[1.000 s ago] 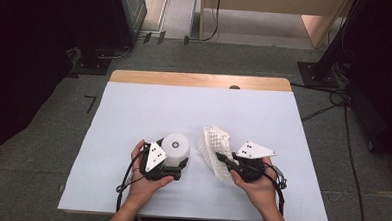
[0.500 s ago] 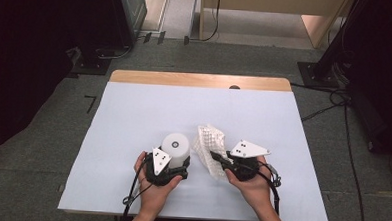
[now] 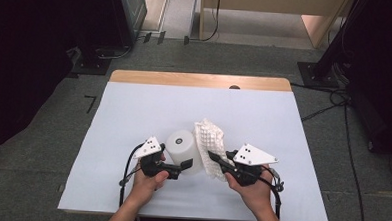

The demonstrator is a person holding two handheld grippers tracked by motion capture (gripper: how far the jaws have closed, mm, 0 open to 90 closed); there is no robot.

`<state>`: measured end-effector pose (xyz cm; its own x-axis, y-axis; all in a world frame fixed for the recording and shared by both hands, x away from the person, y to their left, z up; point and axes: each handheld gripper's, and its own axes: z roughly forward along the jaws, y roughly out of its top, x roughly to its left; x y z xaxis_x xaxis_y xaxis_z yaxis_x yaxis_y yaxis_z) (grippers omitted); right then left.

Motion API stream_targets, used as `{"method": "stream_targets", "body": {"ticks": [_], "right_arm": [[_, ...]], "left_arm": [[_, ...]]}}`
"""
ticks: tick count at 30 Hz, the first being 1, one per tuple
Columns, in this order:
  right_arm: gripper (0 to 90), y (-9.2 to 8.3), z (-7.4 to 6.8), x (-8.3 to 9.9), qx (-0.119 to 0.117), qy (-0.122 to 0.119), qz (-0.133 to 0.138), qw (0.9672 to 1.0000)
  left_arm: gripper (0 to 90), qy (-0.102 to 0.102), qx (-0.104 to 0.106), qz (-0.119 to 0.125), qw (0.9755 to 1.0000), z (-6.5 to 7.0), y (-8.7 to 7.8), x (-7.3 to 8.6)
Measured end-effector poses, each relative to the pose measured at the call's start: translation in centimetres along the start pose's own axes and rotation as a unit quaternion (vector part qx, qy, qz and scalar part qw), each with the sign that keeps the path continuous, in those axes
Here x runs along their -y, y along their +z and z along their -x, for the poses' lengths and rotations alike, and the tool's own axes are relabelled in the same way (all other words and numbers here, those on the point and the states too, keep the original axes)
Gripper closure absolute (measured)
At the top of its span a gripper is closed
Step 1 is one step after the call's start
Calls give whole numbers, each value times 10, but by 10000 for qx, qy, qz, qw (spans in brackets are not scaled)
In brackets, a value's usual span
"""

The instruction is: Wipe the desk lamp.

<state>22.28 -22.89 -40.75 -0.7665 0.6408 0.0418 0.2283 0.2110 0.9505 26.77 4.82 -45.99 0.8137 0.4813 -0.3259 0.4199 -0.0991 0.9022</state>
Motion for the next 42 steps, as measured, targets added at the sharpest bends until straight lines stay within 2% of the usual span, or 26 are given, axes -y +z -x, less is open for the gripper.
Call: {"method": "stream_targets", "body": {"ticks": [3,6,8,10,12,16,22,24,28,31,35,37,40,42], "right_arm": [[810,0,-8,-2,-71,-147,97,9998],[810,6,-12,3,-24,-289,-172,9994],[810,9,-10,8,-113,-219,-342,9991],[810,15,-8,15,-164,-205,-658,9975],[810,19,-8,20,-181,-196,-794,9965],[809,18,-10,16,-121,-221,-661,9975],[808,4,-11,5,123,-234,-52,9996],[808,4,-12,5,89,-273,-64,9996],[808,13,-12,14,16,-366,-406,9985],[809,19,-11,19,-13,-308,-681,9972],[808,17,-11,15,15,-313,-513,9982],[807,12,-12,9,96,-343,-335,9988],[807,6,-11,6,98,-282,-182,9994],[807,8,-10,7,16,-236,-266,9994]], "left_arm": [[81,-53,236,-48,9997,1,5,-2],[81,-206,323,11,9993,-1,5,-5],[81,-308,286,105,9991,-5,3,-7],[81,-403,287,192,9986,-10,-1,-9],[81,-383,256,195,9987,-11,-3,-10],[81,-219,231,17,9995,-7,1,-9],[82,-25,244,-278,9993,5,11,-6],[81,-64,231,-245,9994,4,10,-6],[81,-249,239,-32,9994,-5,1,-10],[81,-356,272,83,9990,-9,-4,-12],[81,-197,249,-143,9994,-4,2,-8],[81,-107,258,-234,9993,0,7,-6],[81,-96,290,-239,9992,2,8,-6],[81,-149,223,-184,9995,-1,6,-8]]}}
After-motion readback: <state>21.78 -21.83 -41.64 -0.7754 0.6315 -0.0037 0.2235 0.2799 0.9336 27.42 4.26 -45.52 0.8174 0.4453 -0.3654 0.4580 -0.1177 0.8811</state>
